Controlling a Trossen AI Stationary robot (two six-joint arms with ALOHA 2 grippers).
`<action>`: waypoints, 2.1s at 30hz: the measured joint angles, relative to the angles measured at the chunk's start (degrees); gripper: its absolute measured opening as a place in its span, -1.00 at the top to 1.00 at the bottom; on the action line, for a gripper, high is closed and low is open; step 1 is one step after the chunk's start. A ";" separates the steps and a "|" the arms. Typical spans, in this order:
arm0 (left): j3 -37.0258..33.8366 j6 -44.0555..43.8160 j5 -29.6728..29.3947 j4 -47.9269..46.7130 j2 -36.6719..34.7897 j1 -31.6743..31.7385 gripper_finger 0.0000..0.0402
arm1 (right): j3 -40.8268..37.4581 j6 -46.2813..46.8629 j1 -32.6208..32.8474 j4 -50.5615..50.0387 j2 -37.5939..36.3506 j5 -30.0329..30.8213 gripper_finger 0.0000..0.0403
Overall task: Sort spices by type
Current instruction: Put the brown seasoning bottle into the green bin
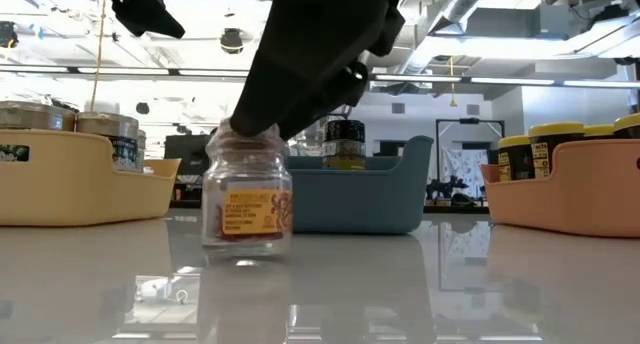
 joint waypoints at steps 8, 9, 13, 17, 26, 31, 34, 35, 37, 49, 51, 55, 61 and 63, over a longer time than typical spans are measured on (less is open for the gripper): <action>0.00 -0.02 0.00 -0.04 0.00 0.00 -0.48 | 0.00 0.16 -1.29 -0.04 0.00 -0.02 0.16; 0.00 -0.02 0.00 -0.11 0.00 0.00 -0.48 | 0.02 0.16 -1.41 0.02 0.00 -0.02 0.16; 0.00 -0.04 0.00 -0.26 0.00 0.00 -0.48 | 0.02 0.18 -1.84 -0.06 0.00 -0.02 0.16; 0.00 -0.33 0.02 -0.26 0.00 0.00 -0.48 | 0.02 0.14 -1.79 -0.02 0.00 -0.02 0.10; 0.00 -0.48 0.02 -0.26 0.00 0.00 -0.48 | 0.07 0.09 -1.79 -0.04 0.00 -0.02 -0.28; 0.00 -0.48 0.02 -0.26 0.00 0.00 -0.48 | 0.07 0.13 -1.79 -0.22 -0.10 -0.02 -0.36; 0.00 -0.77 0.02 -0.29 0.00 0.00 -0.48 | 0.09 0.16 -1.65 0.08 -0.38 -0.02 -0.37; 0.00 -0.86 0.02 -0.30 0.00 0.00 -0.48 | 0.09 0.16 -1.57 0.14 -0.58 -0.02 -0.38; 0.00 -0.90 0.02 -0.30 0.02 0.00 -0.48 | 0.09 0.15 -1.33 0.08 -1.07 -0.02 -0.39; 0.00 -1.55 0.02 -0.32 0.04 0.00 -0.48 | -1.38 0.13 -0.83 3.99 -1.14 -0.02 -0.75; 0.00 -1.55 0.02 -0.32 0.04 0.00 -0.48 | -1.36 0.15 -0.85 4.22 -1.18 -0.02 -0.78; 0.00 -1.56 0.02 -0.32 0.04 0.00 -0.48 | -1.46 0.56 -0.85 4.53 -0.11 0.00 -0.81; -0.01 -1.82 0.02 -0.30 0.04 0.00 -0.48 | -1.96 1.34 -0.48 6.56 -0.33 0.07 -0.81; -0.01 -1.94 0.02 -0.32 0.04 0.00 -0.48 | -2.07 2.35 -0.43 6.58 -0.17 0.07 -0.81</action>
